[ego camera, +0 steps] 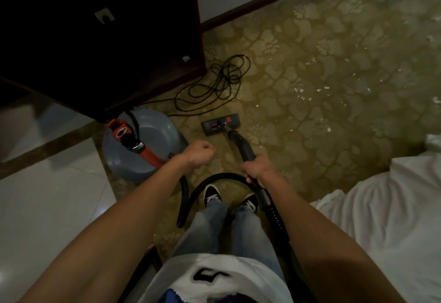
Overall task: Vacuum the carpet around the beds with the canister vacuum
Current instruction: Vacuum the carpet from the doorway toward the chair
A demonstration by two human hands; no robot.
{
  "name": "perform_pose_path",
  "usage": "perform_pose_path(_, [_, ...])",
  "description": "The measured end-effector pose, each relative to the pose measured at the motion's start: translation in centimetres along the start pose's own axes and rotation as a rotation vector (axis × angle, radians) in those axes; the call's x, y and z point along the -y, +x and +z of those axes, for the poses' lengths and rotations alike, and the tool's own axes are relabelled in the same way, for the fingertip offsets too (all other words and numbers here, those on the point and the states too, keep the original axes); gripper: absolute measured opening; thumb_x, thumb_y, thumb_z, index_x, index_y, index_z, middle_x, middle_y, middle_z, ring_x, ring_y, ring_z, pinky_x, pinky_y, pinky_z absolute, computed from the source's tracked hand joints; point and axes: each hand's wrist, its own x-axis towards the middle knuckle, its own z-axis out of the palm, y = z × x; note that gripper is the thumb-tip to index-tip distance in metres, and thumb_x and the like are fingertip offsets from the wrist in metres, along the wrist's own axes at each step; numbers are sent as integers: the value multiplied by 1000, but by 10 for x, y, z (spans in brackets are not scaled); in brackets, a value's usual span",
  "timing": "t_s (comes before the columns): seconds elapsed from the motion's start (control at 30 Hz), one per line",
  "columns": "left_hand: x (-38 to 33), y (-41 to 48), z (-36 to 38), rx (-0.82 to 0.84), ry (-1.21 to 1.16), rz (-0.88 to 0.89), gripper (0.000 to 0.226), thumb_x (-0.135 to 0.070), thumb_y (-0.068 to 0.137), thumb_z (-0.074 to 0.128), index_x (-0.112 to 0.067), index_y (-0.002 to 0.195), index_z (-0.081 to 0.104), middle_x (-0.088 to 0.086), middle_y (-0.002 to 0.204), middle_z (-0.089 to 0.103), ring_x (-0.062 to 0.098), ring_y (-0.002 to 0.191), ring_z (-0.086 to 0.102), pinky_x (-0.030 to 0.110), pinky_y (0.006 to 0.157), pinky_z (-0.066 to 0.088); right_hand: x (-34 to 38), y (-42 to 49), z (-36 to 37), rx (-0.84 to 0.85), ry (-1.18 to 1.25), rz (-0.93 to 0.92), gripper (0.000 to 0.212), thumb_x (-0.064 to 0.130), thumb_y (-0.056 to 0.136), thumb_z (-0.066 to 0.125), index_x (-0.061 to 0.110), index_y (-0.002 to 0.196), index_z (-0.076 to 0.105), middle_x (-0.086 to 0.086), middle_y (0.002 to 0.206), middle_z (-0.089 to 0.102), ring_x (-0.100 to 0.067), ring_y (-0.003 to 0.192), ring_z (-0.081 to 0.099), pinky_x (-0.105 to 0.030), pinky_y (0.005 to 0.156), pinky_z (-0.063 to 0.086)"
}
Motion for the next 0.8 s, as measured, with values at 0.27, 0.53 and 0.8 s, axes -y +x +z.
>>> perform_pose_path(0.27, [-21, -6, 35, 102, 90, 41, 16, -23, 104, 52, -14, 112, 62, 2, 98, 59, 19, 93, 58, 23, 62, 44, -64, -26, -29, -86, 113, 51, 17, 4, 87, 65, -6, 102, 63, -11, 62, 60, -17, 44, 52, -30, 47, 46])
perform_pose_path(0.53, [-36, -1, 58, 196, 142, 94, 21, -22, 103, 54, -12, 115, 68, 3, 101, 64, 16, 84, 60, 24, 67, 48, -122, -37, -38, -150, 182, 131, 37, 15, 80, 73, -7, 109, 68, -13, 69, 69, -18, 45, 60, -28, 48, 52])
perform_pose_path(0.8, [-47, 3, 61, 205, 220, 111, 15, -21, 103, 52, -13, 108, 64, 8, 103, 60, 17, 83, 57, 21, 57, 43, -136, -50, -30, -206, 285, 172, 18, 11, 86, 71, -2, 97, 65, -11, 62, 63, -15, 39, 53, -27, 44, 46])
